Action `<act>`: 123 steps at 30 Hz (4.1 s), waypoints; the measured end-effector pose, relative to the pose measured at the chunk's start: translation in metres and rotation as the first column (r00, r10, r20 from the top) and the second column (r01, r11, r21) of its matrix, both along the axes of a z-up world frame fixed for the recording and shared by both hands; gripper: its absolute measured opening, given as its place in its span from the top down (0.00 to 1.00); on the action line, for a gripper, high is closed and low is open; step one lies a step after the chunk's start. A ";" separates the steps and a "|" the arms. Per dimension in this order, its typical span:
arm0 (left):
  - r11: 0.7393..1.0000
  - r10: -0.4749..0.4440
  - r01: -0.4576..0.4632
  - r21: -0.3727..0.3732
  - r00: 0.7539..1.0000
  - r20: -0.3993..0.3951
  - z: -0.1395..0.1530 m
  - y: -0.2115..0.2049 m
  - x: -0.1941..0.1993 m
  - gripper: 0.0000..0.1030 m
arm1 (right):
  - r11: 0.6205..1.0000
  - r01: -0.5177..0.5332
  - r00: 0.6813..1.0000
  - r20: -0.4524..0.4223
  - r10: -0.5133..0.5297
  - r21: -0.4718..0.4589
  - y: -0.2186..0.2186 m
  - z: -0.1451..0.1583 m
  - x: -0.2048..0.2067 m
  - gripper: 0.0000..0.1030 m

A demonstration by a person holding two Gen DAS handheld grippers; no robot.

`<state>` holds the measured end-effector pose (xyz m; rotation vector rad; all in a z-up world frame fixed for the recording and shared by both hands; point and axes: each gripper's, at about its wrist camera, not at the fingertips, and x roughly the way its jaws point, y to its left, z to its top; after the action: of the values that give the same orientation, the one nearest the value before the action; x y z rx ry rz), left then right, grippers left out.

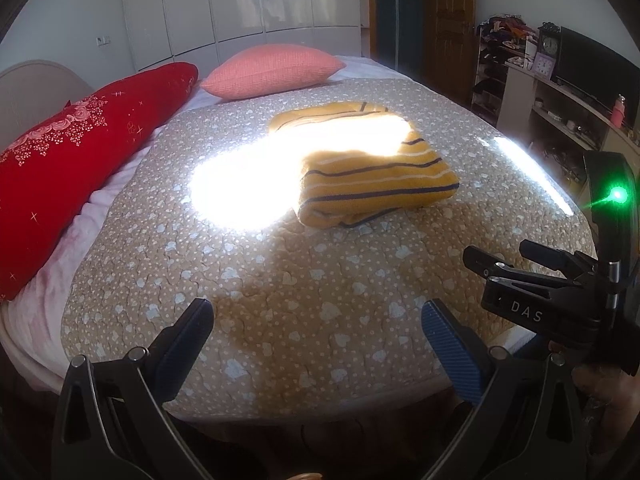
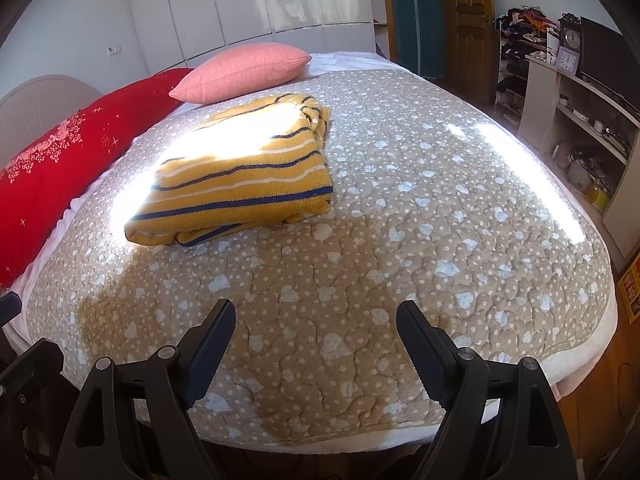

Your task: Fold small clothes

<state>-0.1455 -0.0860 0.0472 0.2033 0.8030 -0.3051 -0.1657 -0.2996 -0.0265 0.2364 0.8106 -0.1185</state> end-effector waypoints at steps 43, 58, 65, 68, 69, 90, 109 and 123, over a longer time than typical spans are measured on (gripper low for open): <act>1.000 0.010 -0.010 -0.006 0.997 -0.076 -0.015 0.003 0.004 0.00 | 1.000 -0.013 0.999 -0.036 0.013 0.005 0.006 -0.014 0.000 0.13; 1.000 0.012 -0.013 -0.007 0.995 -0.096 -0.019 0.004 0.006 0.00 | 1.000 -0.014 0.999 -0.042 0.015 0.008 0.006 -0.015 0.001 0.13; 1.000 0.013 -0.014 -0.006 0.995 -0.101 -0.020 0.004 0.006 0.00 | 1.000 -0.016 0.999 -0.041 0.017 0.007 0.007 -0.016 0.001 0.12; 1.000 0.014 -0.014 -0.005 0.994 -0.105 -0.022 0.005 0.007 0.00 | 1.000 -0.018 0.999 -0.042 0.019 0.006 0.008 -0.016 0.001 0.12; 1.000 0.015 -0.016 -0.006 0.994 -0.106 -0.022 0.005 0.007 0.00 | 1.000 -0.019 0.999 -0.041 0.019 0.006 0.008 -0.016 0.001 0.12; 0.997 0.071 -0.072 -0.010 0.993 -0.098 -0.018 0.015 0.015 0.00 | 0.980 -0.030 1.000 -0.005 0.029 -0.196 0.026 0.004 -0.005 0.12; 0.994 0.104 -0.101 0.027 0.988 -0.110 -0.030 0.019 0.043 0.00 | 0.991 0.014 1.000 0.005 -0.014 -0.132 0.009 -0.006 0.001 0.11; 0.997 0.061 -0.053 0.051 0.984 -0.166 -0.048 0.005 0.059 0.00 | 0.987 -0.014 0.999 -0.046 0.007 -0.161 0.004 -0.013 0.031 0.10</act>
<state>-0.0861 -0.0809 -0.0008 0.1993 0.9811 -0.2517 -0.1342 -0.2960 -0.0394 0.0771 0.8426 -0.1794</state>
